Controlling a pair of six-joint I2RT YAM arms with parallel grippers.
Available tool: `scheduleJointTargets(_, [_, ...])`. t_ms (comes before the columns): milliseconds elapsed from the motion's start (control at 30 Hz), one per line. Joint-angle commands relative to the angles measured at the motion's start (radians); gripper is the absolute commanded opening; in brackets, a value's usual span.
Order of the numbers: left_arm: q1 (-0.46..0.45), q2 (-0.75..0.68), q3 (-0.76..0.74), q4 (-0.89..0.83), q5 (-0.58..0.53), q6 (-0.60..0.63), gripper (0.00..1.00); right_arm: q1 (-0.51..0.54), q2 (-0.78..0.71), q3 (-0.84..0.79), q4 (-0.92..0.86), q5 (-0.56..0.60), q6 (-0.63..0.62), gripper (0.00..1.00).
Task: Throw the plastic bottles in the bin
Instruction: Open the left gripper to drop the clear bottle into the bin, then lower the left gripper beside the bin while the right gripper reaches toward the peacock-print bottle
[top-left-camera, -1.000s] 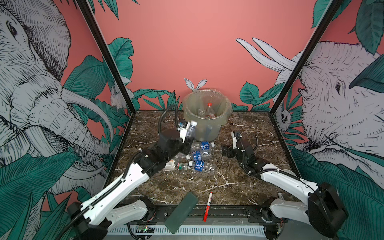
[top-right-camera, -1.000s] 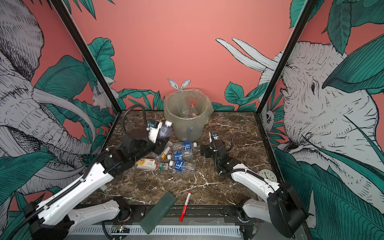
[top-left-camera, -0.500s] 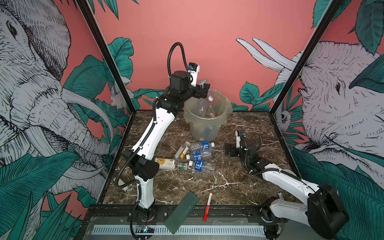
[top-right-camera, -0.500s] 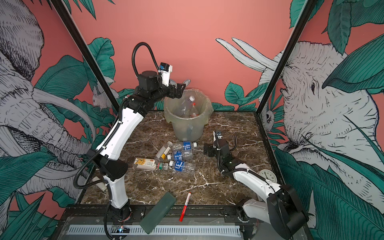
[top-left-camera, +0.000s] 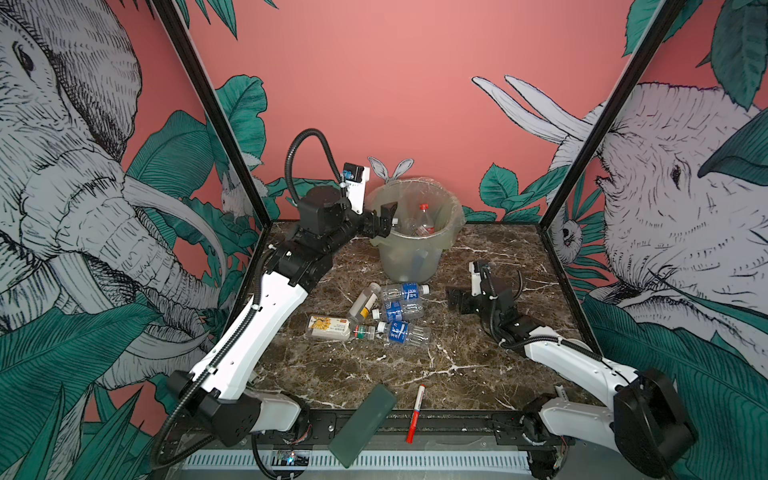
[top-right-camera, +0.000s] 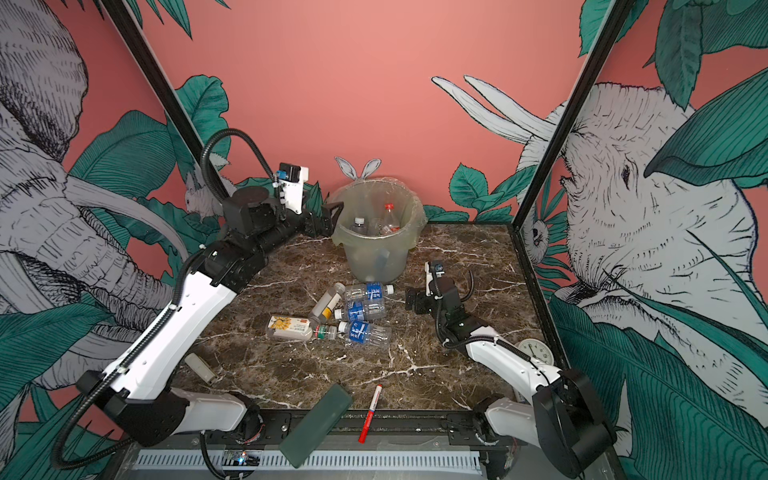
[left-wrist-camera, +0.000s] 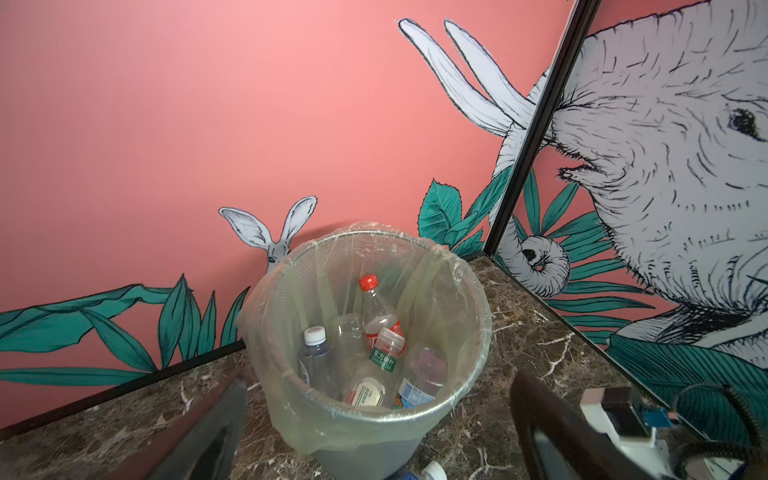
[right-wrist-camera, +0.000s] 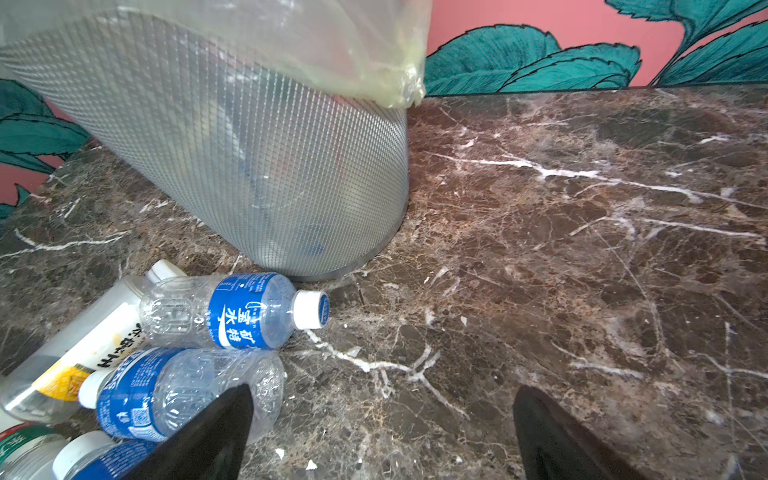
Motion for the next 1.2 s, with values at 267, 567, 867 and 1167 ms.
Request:
scheduleJointTargets(267, [0.019,-0.160,-0.344,0.068,-0.130,-0.026,1.00,0.116,0.042,0.053,0.072,-0.188,-0.146,0.99])
scheduleJointTargets(567, [0.118,-0.168,-0.516,0.180,-0.049,-0.104,1.00,0.294,0.115,0.176,-0.029,-0.161,-0.287,0.94])
scheduleJointTargets(867, [0.170,-0.113,-0.647,0.350,0.024,-0.208,1.00,0.446,0.210,0.357,-0.202,-0.086,-0.373,0.92])
scheduleJointTargets(1167, [0.206,-0.053,-0.733,0.498,0.080,-0.284,1.00,0.557,0.390,0.555,-0.315,-0.077,-0.453,0.92])
